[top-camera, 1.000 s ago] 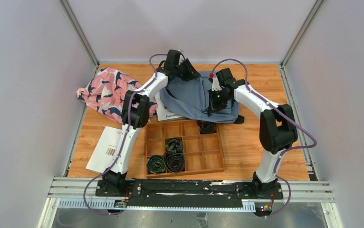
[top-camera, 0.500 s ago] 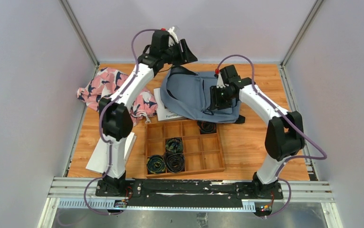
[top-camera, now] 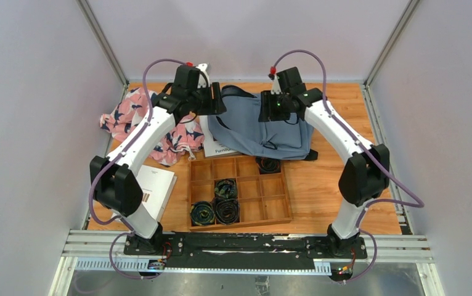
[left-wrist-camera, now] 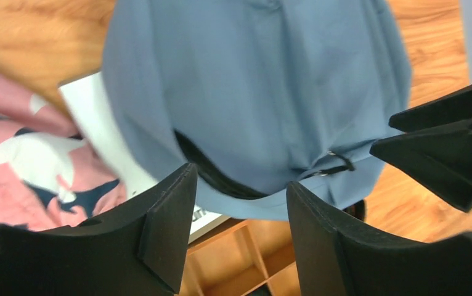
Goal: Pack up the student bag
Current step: Adjust the student bag at the center of the board.
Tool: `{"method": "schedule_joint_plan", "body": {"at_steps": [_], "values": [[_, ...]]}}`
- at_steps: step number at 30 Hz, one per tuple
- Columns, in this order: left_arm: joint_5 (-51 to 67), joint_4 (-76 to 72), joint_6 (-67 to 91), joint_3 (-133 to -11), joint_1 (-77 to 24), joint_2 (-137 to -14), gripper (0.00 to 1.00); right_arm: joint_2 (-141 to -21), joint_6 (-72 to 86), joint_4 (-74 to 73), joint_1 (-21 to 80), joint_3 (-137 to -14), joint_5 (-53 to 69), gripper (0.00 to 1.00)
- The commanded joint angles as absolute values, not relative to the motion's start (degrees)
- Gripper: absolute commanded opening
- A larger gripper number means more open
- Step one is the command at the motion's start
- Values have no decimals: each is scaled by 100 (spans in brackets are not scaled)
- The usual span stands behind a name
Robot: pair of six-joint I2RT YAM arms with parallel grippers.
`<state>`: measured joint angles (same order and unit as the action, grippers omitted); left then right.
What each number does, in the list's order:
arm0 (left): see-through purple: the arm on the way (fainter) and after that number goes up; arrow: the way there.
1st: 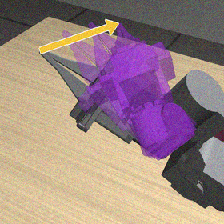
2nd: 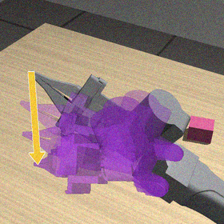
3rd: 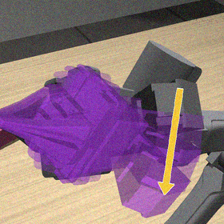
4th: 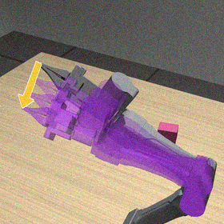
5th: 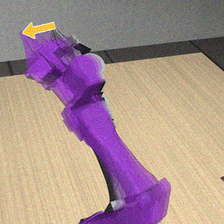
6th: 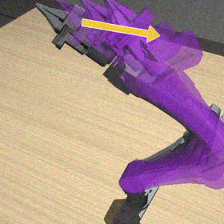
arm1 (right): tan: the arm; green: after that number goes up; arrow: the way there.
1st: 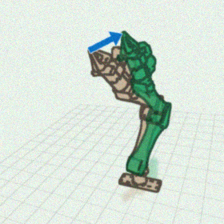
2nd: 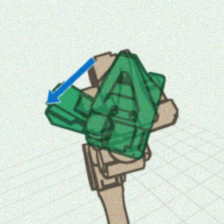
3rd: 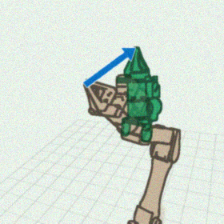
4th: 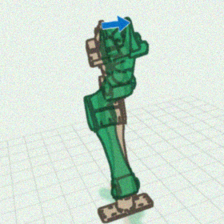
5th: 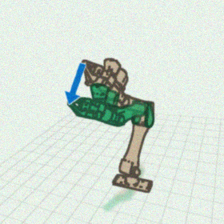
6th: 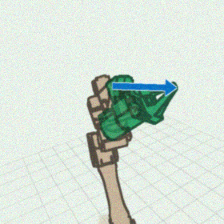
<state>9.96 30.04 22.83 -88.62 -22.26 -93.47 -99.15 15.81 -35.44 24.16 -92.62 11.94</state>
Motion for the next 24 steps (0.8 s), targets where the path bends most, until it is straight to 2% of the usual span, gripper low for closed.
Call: {"method": "schedule_joint_plan", "body": {"at_steps": [1, 19, 20, 24], "values": [[459, 3262, 1943, -8722, -2077, -9293, 63, -10431, 1708, -3499, 2817, -9819, 1225, 55], [727, 3244, 2052, -9146, -1854, -10422, 58, -10213, 1696, -3401, 2892, -9352, 1274, 56], [723, 3236, 2077, -9162, -1854, -10469, 55, -10191, 1696, -3399, 2892, -9319, 1260, 56], [759, 3206, 2165, -9121, -1854, -10485, 11, -10188, 1687, -3397, 2892, -9334, 1236, 56]]}}
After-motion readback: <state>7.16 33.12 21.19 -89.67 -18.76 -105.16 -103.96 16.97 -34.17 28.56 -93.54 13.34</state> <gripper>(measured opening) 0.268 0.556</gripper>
